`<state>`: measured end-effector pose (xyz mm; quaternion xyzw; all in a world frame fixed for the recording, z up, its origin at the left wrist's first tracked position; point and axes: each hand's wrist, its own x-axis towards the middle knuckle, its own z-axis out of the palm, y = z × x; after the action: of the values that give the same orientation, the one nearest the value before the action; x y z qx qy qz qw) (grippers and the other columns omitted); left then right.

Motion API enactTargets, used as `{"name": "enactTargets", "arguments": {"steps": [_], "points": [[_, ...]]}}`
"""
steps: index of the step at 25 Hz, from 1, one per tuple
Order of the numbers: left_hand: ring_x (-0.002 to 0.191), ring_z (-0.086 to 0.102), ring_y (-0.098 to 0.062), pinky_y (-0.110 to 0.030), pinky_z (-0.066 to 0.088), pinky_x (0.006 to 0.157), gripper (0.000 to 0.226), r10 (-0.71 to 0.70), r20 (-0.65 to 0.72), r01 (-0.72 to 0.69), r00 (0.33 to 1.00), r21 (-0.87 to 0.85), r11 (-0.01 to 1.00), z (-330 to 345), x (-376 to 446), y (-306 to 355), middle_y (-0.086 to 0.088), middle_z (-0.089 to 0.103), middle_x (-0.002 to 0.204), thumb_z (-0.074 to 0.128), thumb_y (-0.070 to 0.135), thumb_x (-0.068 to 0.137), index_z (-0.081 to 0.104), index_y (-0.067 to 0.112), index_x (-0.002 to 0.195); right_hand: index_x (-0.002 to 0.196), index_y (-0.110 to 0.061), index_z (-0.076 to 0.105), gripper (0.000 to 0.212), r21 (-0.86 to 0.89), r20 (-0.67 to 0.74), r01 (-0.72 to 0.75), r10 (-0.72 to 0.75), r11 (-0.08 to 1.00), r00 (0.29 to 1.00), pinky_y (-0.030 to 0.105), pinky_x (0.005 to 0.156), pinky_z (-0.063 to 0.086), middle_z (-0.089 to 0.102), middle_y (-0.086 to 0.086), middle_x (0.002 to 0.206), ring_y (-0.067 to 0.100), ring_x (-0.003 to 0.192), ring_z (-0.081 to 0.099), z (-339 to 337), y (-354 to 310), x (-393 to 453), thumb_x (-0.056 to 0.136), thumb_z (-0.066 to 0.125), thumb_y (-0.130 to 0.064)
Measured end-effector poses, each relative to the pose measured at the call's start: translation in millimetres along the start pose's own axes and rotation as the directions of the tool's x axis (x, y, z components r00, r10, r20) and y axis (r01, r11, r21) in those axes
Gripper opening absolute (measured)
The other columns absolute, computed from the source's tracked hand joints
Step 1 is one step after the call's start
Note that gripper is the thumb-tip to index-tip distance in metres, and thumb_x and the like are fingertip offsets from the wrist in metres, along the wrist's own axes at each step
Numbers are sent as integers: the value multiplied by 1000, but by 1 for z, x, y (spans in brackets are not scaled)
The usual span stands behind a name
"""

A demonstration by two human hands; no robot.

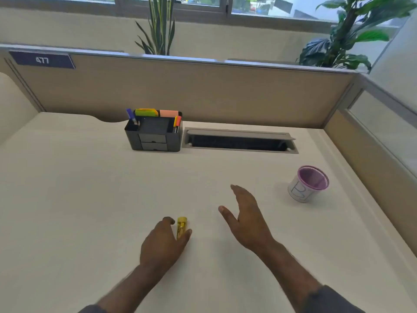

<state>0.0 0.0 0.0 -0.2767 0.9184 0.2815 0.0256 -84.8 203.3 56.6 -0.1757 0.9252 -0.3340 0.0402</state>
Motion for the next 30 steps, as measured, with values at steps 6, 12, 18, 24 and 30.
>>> {"name": "enactTargets", "arguments": {"steps": [6,12,18,24,30], "points": [[81,67,-15,-34,54,72,30,-29,67,45,997,-252,967,2,2,7,5,71,87,70,39,81,70,18,103,133,-21,52,47,222,84,-126,110,967,990,34,100,47,57,-4,130,11,122,50,29,-2,-13,91,60,-41],[72,75,-9,-38,63,75,12,69,32,-31,997,-660,750,-11,-19,36,7,77,89,76,29,83,69,29,93,117,-26,63,28,559,242,-280,169,781,955,21,74,52,71,-4,102,12,92,66,39,-29,-16,90,65,-32],[72,70,-14,-37,61,70,11,174,36,-112,984,-633,766,-16,-34,45,11,75,86,77,29,80,71,30,89,97,-23,72,13,666,98,-174,146,726,984,19,72,52,73,1,94,14,81,63,23,-37,-19,85,72,-20],[85,69,-6,-18,53,72,15,295,-63,-271,954,-604,749,-25,-41,53,18,77,90,74,28,85,73,36,97,92,-19,72,11,647,157,-149,61,748,986,23,67,54,74,9,86,10,72,66,8,-39,-23,82,75,-18],[84,70,-11,-29,57,74,22,362,-85,-351,928,-524,776,-28,-42,52,11,78,85,71,22,88,74,40,100,83,-18,73,6,553,138,-55,-27,832,990,50,79,56,73,13,82,35,82,65,0,-41,-21,82,72,-24]]}}
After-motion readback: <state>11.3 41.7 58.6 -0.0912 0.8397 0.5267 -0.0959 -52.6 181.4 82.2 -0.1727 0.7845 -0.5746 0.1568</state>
